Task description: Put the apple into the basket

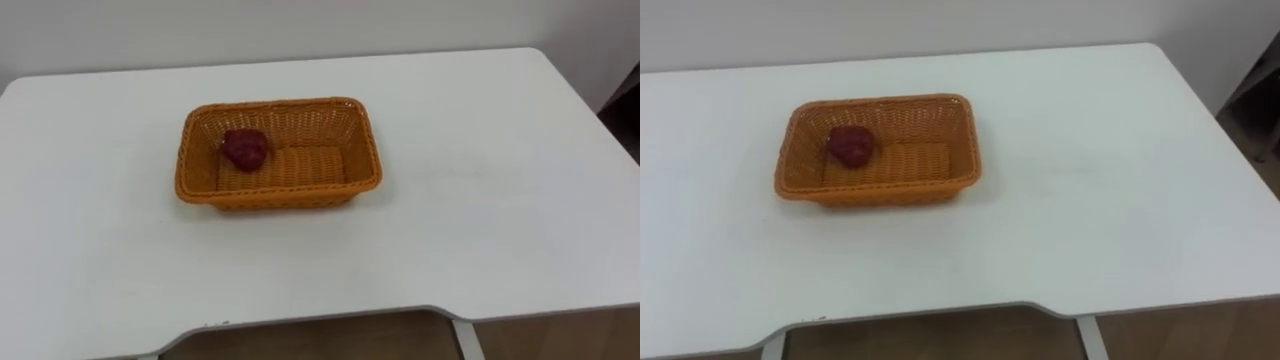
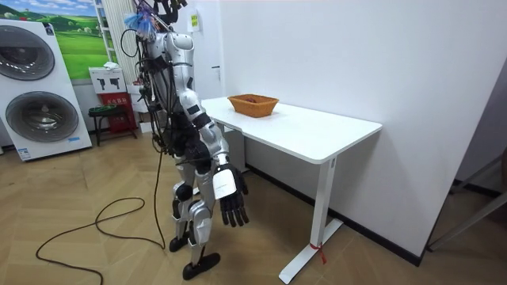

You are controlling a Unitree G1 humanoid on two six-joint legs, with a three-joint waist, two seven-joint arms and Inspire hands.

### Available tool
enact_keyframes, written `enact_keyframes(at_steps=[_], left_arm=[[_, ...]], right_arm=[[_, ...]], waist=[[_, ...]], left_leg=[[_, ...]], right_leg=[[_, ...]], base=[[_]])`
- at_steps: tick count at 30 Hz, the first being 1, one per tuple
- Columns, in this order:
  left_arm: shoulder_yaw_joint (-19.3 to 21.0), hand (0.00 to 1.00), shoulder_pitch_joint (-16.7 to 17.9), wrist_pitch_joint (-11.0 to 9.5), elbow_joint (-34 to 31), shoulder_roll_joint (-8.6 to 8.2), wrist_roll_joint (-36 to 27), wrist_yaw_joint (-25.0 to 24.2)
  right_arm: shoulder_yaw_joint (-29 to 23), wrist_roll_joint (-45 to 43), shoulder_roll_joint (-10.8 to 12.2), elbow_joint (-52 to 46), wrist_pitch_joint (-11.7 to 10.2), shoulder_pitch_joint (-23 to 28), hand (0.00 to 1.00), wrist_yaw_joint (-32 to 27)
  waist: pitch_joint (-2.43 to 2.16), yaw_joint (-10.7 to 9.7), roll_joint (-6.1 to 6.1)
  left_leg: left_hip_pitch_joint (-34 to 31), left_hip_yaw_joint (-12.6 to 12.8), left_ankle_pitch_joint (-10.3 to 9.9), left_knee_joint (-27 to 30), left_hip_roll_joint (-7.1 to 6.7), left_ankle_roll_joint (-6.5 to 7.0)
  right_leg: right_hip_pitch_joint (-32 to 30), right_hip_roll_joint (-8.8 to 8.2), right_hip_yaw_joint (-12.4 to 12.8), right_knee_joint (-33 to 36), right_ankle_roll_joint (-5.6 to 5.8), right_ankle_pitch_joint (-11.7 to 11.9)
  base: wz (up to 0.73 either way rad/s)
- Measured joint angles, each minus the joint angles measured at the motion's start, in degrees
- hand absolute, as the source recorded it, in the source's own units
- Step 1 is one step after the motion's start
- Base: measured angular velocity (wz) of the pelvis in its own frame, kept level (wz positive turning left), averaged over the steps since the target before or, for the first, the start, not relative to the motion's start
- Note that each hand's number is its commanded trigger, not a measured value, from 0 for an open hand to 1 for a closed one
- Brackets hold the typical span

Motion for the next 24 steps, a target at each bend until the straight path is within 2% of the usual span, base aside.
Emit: enact_keyframes(at_steps=[4, 7, 10, 16, 24], left_arm=[[0.0, 0.0, 0.1, 0.1, 1.1, -0.03, -0.1, -0.6], [-1.2, 0.0, -0.9, 0.6, 2.5, -0.08, -1.0, -1.1], [-2.4, 0.0, -1.1, 1.3, 2.7, -0.28, -1.2, -1.4], [-2.5, 0.0, -1.1, 2.1, 2.9, -0.67, -1.2, -2.7], [-2.5, 0.0, -1.1, 2.7, 2.9, -1.51, -1.2, -3.1]], right_arm=[[5.3, -5.6, 0.2, 4.1, 1.8, 0.4, 0.0, 5.6], [11.9, -12.7, 0.1, 5.8, 2.2, 0.3, 0.0, 9.8], [15.9, -16.3, 0.1, 7.4, 3.1, -0.2, 0.0, 13.2], [16.8, -17.8, 1.4, 7.4, 3.7, -0.4, 0.0, 20.1], [18.4, -18.9, 1.6, 9.3, 5.3, -0.9, 0.0, 26.8]], waist=[[0.36, 1.8, 0.72], [0.39, 2.7, 0.77], [0.44, 3.7, 0.78], [0.55, 3.6, 0.92], [0.53, 3.5, 0.84]], left_leg=[[0.0, -0.1, 0.0, 0.1, -0.02, 0.02], [0.0, -0.2, 0.0, 0.1, -0.03, 0.01], [0.4, -0.4, 0.0, 0.2, -0.03, 0.01], [1.0, -0.8, -0.1, -0.1, -0.05, -0.07], [1.1, -0.6, -0.1, 0.0, -0.09, -0.07]], right_leg=[[0.0, -0.03, -0.1, 0.0, 0.03, 0.0], [0.1, 0.0, -0.2, -0.1, 0.03, 0.0], [0.2, -0.04, -0.7, -0.2, 0.03, 0.0], [1.1, -0.05, -1.4, -0.4, 0.05, -0.1], [1.2, -0.08, -1.3, -0.4, 0.05, -0.1]], base=[[0.0], [0.0], [0.06], [0.06], [0.0]])
